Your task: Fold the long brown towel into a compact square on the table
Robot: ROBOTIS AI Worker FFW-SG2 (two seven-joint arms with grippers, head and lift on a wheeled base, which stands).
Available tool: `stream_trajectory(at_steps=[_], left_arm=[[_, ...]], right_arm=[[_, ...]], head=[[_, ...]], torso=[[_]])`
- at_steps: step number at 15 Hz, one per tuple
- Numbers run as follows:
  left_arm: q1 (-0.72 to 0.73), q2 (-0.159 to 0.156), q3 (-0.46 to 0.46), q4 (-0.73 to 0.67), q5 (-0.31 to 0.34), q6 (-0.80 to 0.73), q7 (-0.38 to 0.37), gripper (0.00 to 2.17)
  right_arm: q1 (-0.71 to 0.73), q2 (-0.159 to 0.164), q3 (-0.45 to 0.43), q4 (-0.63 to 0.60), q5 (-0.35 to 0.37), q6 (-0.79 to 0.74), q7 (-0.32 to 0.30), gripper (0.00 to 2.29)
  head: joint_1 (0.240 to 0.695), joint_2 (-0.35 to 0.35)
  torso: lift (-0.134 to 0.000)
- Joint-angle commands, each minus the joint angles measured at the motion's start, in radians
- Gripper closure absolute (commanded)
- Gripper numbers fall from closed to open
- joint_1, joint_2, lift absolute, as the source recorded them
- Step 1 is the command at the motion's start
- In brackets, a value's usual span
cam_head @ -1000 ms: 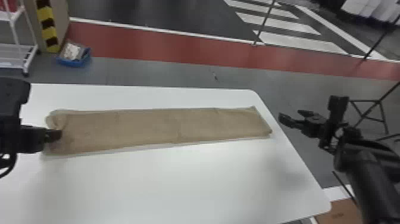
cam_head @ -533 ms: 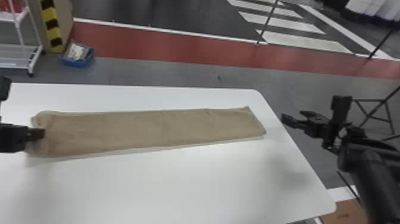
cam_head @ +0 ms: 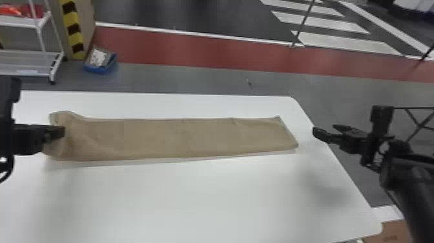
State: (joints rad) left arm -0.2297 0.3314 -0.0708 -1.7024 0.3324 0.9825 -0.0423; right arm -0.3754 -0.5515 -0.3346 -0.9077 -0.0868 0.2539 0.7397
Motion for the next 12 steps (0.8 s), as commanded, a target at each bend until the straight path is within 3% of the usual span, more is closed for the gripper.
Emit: stream_trajectory(at_steps=[1, 8, 10, 12], left_arm=[[0.015, 0.0, 0.006, -0.005, 0.004, -0.035, 0.005, 0.12], [0.082, 0.0, 0.077, -0.017, 0.01, -0.093, 0.015, 0.1], [0.119, 0.0, 0.114, -0.023, 0.025, -0.109, 0.015, 0.1], [0.156, 0.0, 0.143, -0.028, 0.056, -0.179, 0.015, 0.1]], right_arm=[[0.043, 0.025, -0.004, -0.103, -0.005, 0.068, 0.003, 0.05], [0.092, 0.114, 0.035, -0.301, -0.004, 0.169, 0.021, 0.14], [0.072, 0.142, 0.086, -0.326, -0.002, 0.215, 0.041, 0.44], [0.069, 0.191, 0.128, -0.358, -0.005, 0.239, 0.036, 1.0]], head=[[0.695, -0.263], [0.695, -0.184], [0.695, -0.143], [0.695, -0.105]], torso=[[-0.128], [-0.128], [-0.128], [-0.128]])
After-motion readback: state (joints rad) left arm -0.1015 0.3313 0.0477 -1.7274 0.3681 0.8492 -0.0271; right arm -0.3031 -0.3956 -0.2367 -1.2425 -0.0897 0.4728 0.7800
